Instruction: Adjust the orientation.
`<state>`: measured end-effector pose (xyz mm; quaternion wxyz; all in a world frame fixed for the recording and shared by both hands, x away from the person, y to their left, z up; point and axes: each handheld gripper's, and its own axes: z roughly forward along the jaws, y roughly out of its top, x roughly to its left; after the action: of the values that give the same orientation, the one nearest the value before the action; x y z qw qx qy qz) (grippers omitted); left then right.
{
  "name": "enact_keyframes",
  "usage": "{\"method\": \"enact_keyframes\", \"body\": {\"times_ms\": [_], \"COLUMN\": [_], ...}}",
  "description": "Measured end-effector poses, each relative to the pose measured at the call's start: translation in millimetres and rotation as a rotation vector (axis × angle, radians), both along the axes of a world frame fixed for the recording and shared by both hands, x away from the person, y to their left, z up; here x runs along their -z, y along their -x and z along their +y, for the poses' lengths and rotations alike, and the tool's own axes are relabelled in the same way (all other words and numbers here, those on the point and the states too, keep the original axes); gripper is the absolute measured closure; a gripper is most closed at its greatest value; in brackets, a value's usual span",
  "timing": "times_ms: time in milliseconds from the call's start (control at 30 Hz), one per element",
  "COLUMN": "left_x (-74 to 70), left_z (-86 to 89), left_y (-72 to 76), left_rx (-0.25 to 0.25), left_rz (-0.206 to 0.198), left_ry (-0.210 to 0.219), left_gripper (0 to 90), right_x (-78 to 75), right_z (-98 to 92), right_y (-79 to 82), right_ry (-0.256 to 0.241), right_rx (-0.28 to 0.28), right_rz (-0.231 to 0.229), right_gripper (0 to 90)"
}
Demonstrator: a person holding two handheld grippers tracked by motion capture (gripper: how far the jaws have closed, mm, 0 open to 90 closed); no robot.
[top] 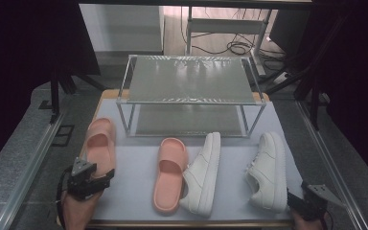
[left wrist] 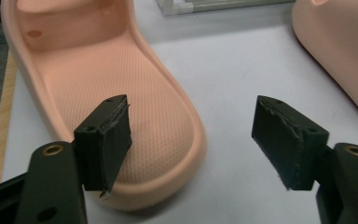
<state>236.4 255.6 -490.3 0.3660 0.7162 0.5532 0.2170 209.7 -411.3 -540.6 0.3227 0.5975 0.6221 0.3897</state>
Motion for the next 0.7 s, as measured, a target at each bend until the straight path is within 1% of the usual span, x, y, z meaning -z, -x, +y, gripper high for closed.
{"method": "enact_keyframes", "body": {"times_ms": [100,133,167,233,267,300,333,367,400,433,500,533,600,633,700], "left_x": [-1.0,-1.0,-1.6,-2.8,-2.8,-4.2,-4.2,-5.6,-6.1,-6.1,-6.8,-7.0,-7.2,-7.7,-8.3], "left_z": [-1.5,-1.5,-2.7,-3.3,-3.3,-2.9,-2.9,-2.3,-2.0,-2.0,-1.1,-0.2,0.1,0.5,0.8], "left_y": [-7.2,-7.2,-13.1,-19.6,-19.6,-26.0,-26.0,-32.1,-35.2,-35.2,-41.1,-46.9,-49.8,-55.3,-60.5], "left_rx": [0.008,0.008,0.017,0.021,0.021,0.021,0.021,0.017,0.011,0.011,0.001,-0.004,-0.007,-0.010,-0.015], "left_rz": [0.003,0.003,0.007,0.011,0.011,0.010,0.010,0.014,0.015,0.015,0.018,0.020,0.023,0.024,0.028], "left_ry": [-0.006,-0.006,-0.015,-0.025,-0.025,-0.021,-0.021,-0.023,-0.026,-0.026,-0.024,-0.020,-0.018,-0.016,-0.015], "left_gripper": [30.3,30.9,31.8,33.5,34.0,35.2,35.8,36.5,37.3,38.1,38.9,40.3,41.7,42.4,43.4], "right_x": [-0.1,-0.1,0.0,0.0,0.0,0.0,0.0,0.0,0.0,0.0,0.0,0.0,0.0,0.0,0.0], "right_z": [-0.1,-0.1,0.0,0.0,0.0,-0.1,-0.1,-0.1,0.0,-0.1,-0.1,-0.1,-0.1,-0.1,-0.1], "right_y": [0.2,0.2,0.0,0.0,0.0,0.0,0.0,0.0,0.0,0.0,0.0,0.0,0.0,0.0,0.0], "right_ry": [0.002,0.002,0.001,0.000,0.000,0.001,0.001,0.001,0.000,0.001,0.001,0.000,0.000,0.001,0.001], "right_rx": [0.000,0.000,-0.001,0.000,0.000,-0.001,-0.001,-0.001,0.000,-0.001,-0.001,-0.001,-0.001,-0.001,-0.001], "right_rz": [0.002,0.002,0.000,0.000,0.000,0.001,0.001,0.000,0.000,0.000,0.000,0.000,0.000,0.000,0.000], "right_gripper": [16.1,16.1,16.0,16.0,16.0,16.1,16.1,16.1,16.1,16.1,16.1,16.1,16.1,16.0,16.1]}}
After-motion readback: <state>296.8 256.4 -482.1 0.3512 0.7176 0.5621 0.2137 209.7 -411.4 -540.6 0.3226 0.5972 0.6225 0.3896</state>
